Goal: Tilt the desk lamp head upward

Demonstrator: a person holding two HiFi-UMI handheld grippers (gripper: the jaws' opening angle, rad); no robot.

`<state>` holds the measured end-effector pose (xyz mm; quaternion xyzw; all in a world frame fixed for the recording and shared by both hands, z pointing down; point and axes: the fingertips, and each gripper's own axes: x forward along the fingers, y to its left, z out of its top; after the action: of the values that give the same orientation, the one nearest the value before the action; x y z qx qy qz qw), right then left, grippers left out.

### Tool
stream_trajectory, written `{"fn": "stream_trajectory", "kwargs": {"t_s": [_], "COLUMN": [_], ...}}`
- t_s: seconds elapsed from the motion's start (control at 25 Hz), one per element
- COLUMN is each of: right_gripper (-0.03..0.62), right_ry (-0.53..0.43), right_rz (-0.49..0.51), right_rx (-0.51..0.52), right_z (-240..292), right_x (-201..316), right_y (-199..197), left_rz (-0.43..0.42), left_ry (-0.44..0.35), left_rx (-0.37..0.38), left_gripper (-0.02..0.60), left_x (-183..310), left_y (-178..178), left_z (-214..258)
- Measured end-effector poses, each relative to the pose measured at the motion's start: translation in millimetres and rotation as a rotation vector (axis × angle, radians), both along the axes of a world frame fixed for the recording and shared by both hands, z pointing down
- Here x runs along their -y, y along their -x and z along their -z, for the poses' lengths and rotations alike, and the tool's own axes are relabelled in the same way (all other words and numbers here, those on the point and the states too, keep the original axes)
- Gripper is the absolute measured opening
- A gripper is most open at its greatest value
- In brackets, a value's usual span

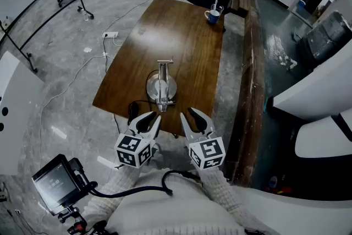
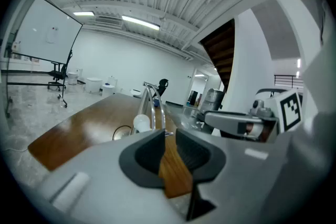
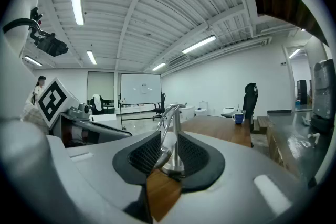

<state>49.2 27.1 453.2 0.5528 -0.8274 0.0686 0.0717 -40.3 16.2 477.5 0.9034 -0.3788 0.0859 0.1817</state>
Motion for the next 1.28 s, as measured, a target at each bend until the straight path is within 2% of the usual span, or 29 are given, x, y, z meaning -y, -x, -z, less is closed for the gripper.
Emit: {"fn": "stream_trajectory", "kwargs": {"t_s": [0.16, 0.28, 0.4, 0.64, 0.76, 0.92, 1.08, 1.28], "right_gripper": [0.084, 0.095, 0.106, 0.135, 0.166, 0.181, 0.196, 0.189], "right_ry": [0.008, 0.046, 0.111, 0.159, 0.192, 0.207, 0.226, 0.208], "right_rz": [-0.015, 0.010, 0.108, 0.357, 0.486, 0.596, 0.669, 0.722], "right_rx": [-0.013, -0.025, -0.013, 0.014, 0.049, 0.121, 0.151, 0.131], "right_z": [1, -5, -17, -40, -50, -53, -59, -62], "right_x": [10, 62, 111, 139, 148, 163, 186, 187], "right_y": [-23, -21, -13, 5, 21, 38, 50, 65], "left_rz": [-0.055, -0.157, -0.243, -0.380, -0.452, -0.490, -0.509, -0.557], "left_ry": [0.004, 0.037, 0.077, 0.137, 0.158, 0.180, 0.202, 0.235], "left_rx": [0.018, 0.026, 0.011, 0.000, -0.011, -0.049, -0.060, -0.123], "left_gripper": [0.101, 0.137, 0.144, 0.163, 0.163, 0.159, 0.090, 0.077], "left_x": [-4, 29, 58, 58, 57, 60, 76, 73], "left_y": [-12, -15, -20, -33, -38, -44, -46, -42], "left_z": [1, -3, 0, -6, -7, -8, -13, -13]}}
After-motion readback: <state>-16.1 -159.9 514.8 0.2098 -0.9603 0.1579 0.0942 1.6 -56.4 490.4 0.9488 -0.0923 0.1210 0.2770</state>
